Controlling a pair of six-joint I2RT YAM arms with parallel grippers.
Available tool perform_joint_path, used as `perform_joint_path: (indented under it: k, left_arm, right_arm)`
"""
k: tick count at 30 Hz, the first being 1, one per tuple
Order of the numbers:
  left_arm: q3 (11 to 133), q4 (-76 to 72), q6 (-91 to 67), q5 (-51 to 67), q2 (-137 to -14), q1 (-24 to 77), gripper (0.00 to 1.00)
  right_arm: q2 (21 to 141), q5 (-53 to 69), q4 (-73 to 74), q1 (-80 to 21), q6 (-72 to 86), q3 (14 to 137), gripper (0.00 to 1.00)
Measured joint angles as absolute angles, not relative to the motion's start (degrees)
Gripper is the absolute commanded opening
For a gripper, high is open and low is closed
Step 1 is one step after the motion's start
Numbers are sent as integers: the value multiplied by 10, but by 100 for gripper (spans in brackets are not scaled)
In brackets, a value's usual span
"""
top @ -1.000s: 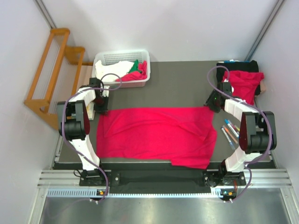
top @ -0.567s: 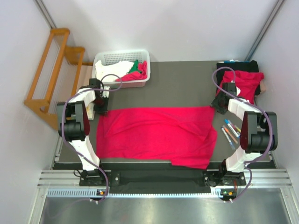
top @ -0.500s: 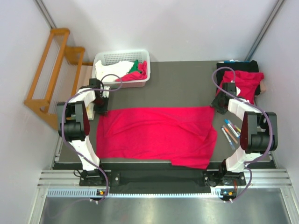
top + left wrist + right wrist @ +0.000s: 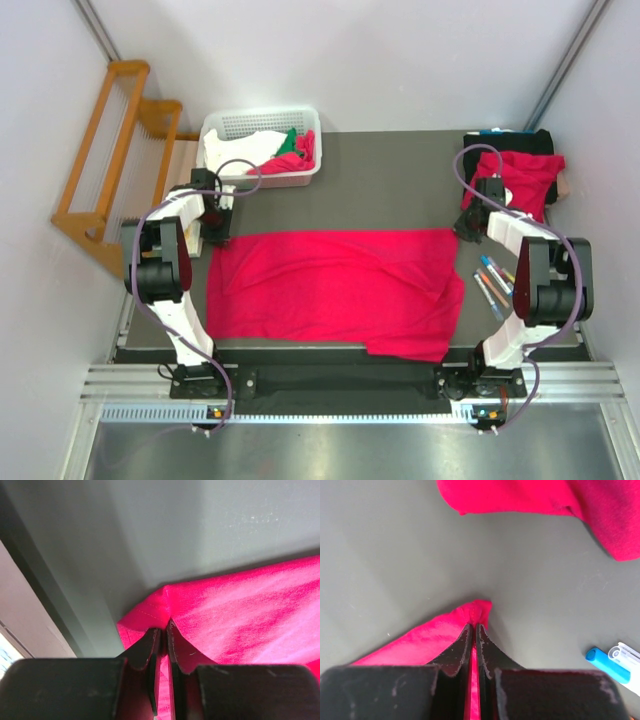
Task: Fold and stack the t-shirts
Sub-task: Fold the tshirt
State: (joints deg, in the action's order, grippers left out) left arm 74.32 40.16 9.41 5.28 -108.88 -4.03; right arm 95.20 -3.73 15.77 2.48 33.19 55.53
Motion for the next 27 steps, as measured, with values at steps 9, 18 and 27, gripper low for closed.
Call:
perform_joint_path:
  k: [9, 18, 27]
  left_arm:
    - [745, 401, 95, 41, -1089, -40, 10]
    - [808, 406, 97, -1, -1111, -41, 0]
    - [863, 410, 98, -10, -1143, -41, 0]
  right_arm:
    - [963, -31, 155, 28, 335, 555, 0]
    - [983, -26, 149, 28, 339, 561, 0]
    - [1003, -15, 146, 32, 343, 582, 0]
